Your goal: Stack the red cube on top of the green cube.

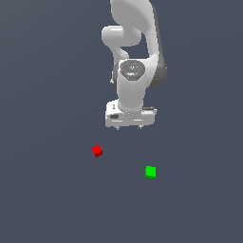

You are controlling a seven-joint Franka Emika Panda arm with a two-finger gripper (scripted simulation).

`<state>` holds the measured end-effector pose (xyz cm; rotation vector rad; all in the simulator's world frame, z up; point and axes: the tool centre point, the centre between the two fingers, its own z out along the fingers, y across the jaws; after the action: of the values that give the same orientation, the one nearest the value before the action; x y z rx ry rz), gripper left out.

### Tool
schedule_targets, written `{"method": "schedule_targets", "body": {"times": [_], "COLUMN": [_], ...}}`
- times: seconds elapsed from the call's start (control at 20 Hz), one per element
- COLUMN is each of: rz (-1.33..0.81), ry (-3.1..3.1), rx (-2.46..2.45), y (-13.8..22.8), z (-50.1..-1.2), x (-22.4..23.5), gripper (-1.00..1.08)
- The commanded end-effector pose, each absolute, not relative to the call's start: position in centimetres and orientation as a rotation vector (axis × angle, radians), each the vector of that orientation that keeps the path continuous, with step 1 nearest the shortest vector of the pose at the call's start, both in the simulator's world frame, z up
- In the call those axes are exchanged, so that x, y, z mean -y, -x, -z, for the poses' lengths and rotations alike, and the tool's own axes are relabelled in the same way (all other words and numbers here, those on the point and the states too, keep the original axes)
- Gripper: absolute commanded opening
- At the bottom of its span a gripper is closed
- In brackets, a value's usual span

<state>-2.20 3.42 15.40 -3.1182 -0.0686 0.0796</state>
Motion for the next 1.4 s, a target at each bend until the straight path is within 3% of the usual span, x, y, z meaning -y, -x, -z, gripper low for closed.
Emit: {"method": "schedule_targets", "body": {"times": [0.0,0.6,1.35], "rz": [-0.08,-0.07,-0.032], "ry": [3.118,3.118,3.087], "rx": [0.069,0.169,0.541], "y": [2.2,2.1,0.3], "z": [-15.4,-14.3,-10.1], "x": [-3.4,-1.2,6.8], "gripper": [1.0,1.0,1.0]}}
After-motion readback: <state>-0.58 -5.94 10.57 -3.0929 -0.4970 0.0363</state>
